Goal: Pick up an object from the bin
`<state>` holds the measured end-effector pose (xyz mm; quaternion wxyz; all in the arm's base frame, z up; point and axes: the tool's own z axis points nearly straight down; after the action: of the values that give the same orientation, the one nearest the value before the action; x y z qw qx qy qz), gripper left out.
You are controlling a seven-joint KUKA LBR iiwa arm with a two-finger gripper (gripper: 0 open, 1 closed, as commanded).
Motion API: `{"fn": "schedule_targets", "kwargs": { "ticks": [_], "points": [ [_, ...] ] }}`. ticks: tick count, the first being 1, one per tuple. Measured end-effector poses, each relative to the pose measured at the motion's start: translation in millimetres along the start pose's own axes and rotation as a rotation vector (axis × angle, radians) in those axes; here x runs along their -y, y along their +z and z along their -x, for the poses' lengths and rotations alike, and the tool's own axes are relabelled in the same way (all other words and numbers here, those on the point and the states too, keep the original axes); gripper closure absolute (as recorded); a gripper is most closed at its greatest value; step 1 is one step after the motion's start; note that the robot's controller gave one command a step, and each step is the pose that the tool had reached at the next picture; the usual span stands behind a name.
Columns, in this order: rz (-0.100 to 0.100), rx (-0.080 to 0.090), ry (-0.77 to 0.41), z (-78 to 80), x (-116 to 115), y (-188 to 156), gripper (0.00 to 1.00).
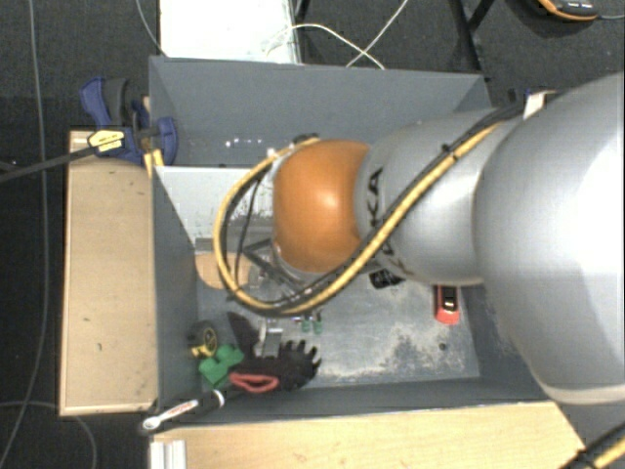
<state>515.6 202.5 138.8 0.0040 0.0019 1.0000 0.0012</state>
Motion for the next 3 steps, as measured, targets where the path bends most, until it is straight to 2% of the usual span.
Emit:
{"fn": "schedule_targets", "kwargs": {
  "ticks": [1,2,3],
  "points": [
    [0.0,-0.001,-0.159,-15.8,25.2,-14.7,0.0],
    [-0.002,-0.014,-0.067,-13.5,0.4,34.9,0.0],
    [-0.004,-0.006,-0.088,-16.8,-8.0,34.6,0.0]
  ]
}}
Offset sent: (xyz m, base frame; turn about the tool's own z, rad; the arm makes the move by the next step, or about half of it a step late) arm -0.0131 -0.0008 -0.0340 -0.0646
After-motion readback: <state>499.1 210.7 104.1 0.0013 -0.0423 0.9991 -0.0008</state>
